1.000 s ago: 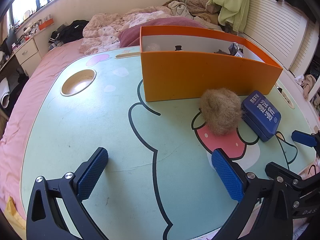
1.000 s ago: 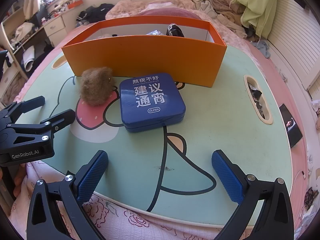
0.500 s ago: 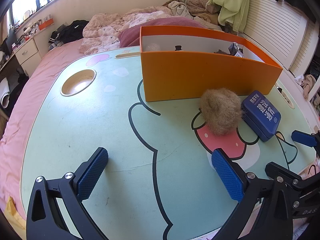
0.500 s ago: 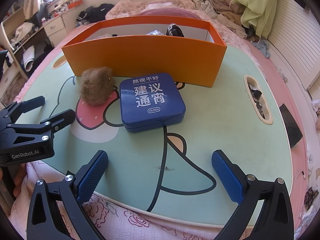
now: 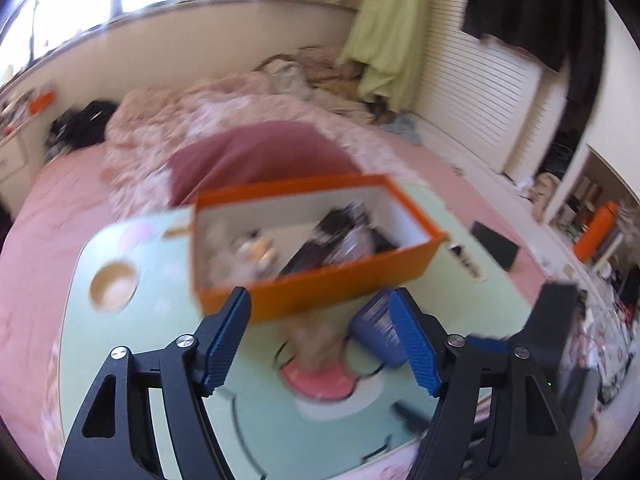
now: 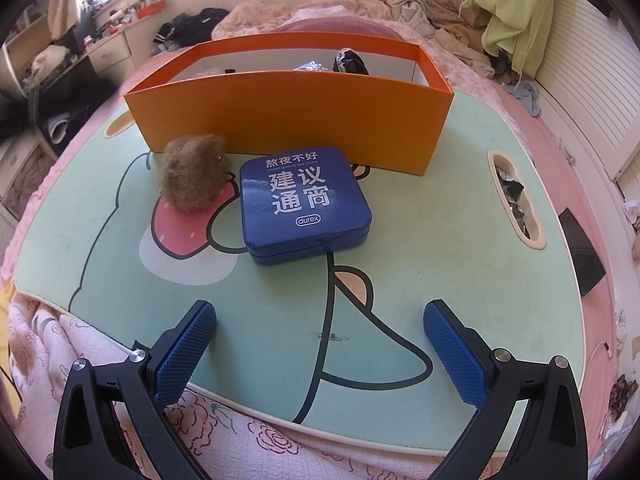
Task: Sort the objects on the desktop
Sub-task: 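Grasp the brown card box from the orange box with the left gripper, then place the brown card box on the table in front of the ball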
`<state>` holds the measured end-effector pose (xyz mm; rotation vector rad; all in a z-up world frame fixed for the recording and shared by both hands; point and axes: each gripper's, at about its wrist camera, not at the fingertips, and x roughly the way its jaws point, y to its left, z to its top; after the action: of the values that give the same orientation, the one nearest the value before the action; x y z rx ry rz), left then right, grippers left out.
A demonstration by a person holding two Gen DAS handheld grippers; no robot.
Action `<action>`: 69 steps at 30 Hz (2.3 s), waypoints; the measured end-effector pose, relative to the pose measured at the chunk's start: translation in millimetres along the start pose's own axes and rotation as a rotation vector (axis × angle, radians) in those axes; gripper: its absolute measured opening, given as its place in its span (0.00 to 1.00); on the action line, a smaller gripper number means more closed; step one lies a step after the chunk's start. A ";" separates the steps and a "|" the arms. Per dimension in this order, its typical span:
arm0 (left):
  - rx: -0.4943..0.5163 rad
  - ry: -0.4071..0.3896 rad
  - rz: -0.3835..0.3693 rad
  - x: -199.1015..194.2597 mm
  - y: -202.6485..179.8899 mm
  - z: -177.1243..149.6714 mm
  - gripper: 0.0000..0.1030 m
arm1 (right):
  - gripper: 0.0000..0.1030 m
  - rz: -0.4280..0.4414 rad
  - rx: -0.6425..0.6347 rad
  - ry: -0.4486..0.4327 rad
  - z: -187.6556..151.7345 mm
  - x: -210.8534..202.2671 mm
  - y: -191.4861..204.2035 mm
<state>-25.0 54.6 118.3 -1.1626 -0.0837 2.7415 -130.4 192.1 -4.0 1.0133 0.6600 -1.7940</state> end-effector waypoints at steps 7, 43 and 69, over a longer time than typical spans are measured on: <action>-0.006 0.266 -0.047 90.8 -23.5 59.8 0.26 | 1.00 0.000 0.000 0.000 -0.2 0.2 0.6; -0.215 -0.023 -0.121 6.2 40.1 -71.7 0.20 | 1.00 -0.002 -0.001 -0.003 1.2 1.6 9.4; -0.049 0.154 0.175 46.2 34.6 -111.0 1.00 | 1.00 -0.002 -0.002 -0.007 0.5 0.6 10.2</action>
<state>18.7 27.0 4.4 -1.4545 -0.0316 2.7995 -121.4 187.2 -4.3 1.0053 0.6587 -1.7969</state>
